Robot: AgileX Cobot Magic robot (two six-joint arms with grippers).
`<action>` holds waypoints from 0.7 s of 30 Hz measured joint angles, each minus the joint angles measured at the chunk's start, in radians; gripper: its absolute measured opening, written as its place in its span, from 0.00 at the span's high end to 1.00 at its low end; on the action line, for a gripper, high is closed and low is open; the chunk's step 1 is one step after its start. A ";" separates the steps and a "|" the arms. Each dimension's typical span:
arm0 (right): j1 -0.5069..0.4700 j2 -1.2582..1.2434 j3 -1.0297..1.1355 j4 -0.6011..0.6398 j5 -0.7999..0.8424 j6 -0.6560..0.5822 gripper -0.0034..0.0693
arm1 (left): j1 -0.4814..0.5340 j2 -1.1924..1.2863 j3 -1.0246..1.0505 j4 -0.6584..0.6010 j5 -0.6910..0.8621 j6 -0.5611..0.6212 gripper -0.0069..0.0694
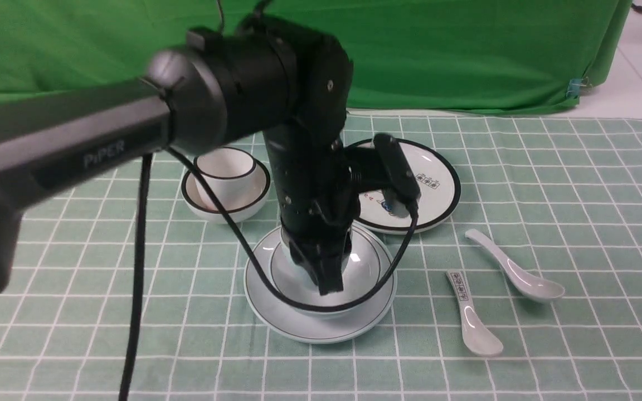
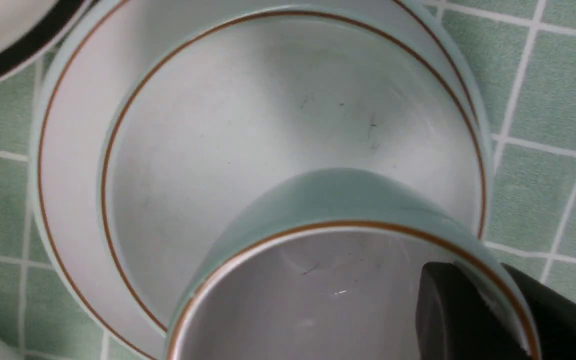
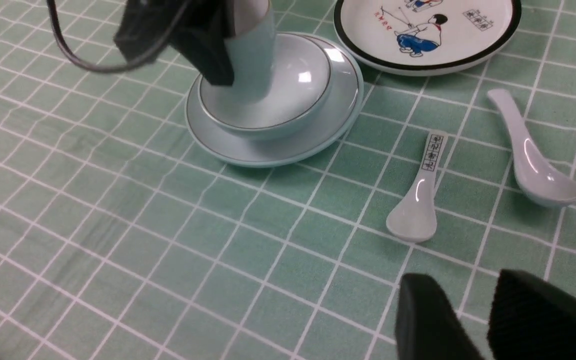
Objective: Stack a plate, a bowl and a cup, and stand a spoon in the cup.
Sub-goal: Use the left arm to put the blue teacup into the blue rice bowl in the middle
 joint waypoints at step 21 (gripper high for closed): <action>0.000 0.000 0.000 0.000 0.002 0.005 0.62 | 0.001 0.056 0.008 0.006 -0.128 -0.005 0.81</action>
